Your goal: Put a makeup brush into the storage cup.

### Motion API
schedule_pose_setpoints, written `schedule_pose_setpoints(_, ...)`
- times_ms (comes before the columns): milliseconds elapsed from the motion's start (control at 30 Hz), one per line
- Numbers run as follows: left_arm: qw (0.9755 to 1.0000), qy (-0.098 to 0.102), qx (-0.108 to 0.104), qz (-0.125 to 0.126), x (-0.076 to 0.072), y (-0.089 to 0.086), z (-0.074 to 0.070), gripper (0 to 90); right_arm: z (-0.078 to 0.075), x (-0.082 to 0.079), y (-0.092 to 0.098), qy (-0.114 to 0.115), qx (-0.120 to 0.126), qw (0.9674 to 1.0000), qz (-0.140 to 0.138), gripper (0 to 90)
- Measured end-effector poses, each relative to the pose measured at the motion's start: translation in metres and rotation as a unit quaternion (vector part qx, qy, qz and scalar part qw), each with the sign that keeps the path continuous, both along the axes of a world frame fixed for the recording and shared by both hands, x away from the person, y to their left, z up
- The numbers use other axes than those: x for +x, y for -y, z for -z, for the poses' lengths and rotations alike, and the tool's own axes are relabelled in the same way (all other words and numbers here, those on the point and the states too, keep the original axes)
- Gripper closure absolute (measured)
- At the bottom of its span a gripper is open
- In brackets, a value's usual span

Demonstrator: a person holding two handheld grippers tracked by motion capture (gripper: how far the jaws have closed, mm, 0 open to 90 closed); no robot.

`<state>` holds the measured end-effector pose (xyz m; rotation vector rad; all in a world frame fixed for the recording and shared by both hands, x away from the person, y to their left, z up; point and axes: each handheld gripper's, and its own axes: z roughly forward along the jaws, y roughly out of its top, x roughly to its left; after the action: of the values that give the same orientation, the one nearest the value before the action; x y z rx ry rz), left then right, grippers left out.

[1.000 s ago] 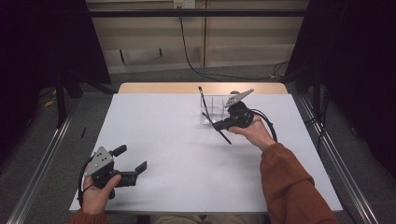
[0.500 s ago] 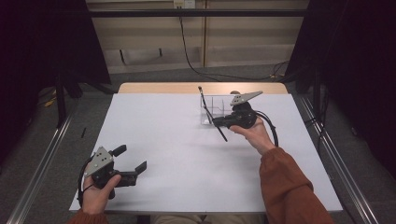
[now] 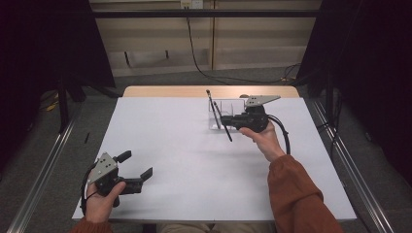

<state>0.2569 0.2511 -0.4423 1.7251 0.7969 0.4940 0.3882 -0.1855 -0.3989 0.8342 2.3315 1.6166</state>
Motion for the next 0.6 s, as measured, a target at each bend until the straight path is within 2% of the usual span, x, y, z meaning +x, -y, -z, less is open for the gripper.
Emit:
schedule_pose_setpoints(233, 1.0000, 0.000, 0.001, -0.001, 0.0002, -0.0002, -0.0001, 2.1, -0.0004, -0.0018, 0.0032, 0.014, 0.029, 0.9993, 0.017, 84.8)
schedule_pose_setpoints(600, 1.0000, 0.000, 0.000, 0.000, 0.0001, 0.0001, -0.0001, 2.1, -0.0081, -0.0004, 0.0011, 0.042, 0.063, 0.9962, 0.042, 84.8)
